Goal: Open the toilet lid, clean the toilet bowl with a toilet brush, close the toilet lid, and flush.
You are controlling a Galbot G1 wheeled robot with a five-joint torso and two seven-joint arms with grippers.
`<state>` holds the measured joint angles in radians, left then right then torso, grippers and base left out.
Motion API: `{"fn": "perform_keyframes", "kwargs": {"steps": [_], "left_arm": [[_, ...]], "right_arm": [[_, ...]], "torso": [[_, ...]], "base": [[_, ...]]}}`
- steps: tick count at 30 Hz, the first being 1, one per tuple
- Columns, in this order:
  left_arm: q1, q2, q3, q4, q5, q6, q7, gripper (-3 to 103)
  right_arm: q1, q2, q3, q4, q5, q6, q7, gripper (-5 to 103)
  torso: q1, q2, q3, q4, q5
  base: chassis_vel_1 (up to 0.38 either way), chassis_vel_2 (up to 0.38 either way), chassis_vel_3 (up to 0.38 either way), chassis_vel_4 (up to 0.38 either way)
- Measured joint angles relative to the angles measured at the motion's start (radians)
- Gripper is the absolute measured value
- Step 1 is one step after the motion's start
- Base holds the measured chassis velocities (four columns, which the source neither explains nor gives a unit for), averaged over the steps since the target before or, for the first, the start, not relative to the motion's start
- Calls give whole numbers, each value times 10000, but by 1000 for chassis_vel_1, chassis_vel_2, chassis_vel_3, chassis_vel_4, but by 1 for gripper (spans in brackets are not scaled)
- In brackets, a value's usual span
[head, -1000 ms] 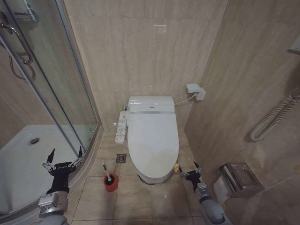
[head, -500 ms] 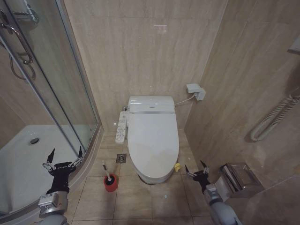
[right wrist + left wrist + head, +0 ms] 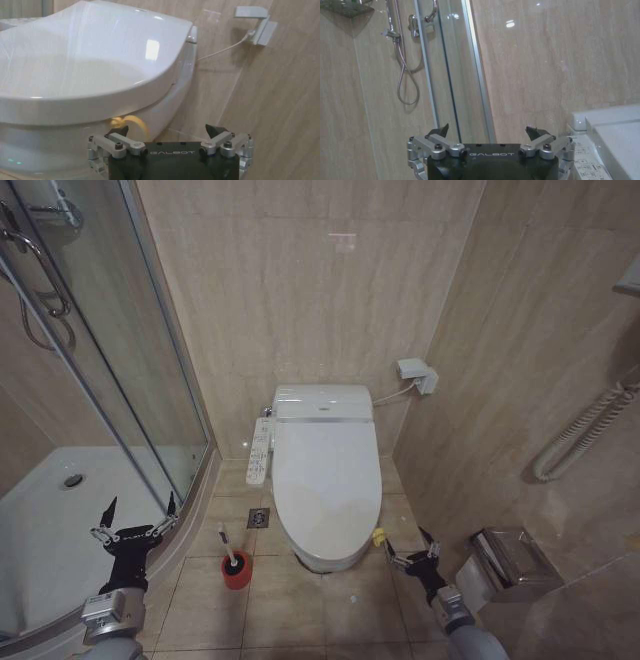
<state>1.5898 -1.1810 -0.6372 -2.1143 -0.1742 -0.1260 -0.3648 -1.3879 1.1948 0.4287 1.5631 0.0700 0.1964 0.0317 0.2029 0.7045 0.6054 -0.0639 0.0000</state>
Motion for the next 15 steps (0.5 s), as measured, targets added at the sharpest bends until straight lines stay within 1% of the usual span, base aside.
{"fn": "perform_keyframes", "kwargs": {"steps": [8,10,15], "left_arm": [[0,0,0,0,0,0,0,100],[0,0,0,0,0,0,0,100],[0,0,0,0,0,0,0,100]], "right_arm": [[394,199,-199,-594,-85,40,29,100],[549,191,-194,-854,-91,78,36,100],[566,90,-184,-890,-58,96,32,100]], "torso": [[0,0,0,0,0],[0,0,0,0,0],[0,0,0,-2,0]], "base": [[0,0,0,0],[0,0,0,0],[0,0,0,0]]}}
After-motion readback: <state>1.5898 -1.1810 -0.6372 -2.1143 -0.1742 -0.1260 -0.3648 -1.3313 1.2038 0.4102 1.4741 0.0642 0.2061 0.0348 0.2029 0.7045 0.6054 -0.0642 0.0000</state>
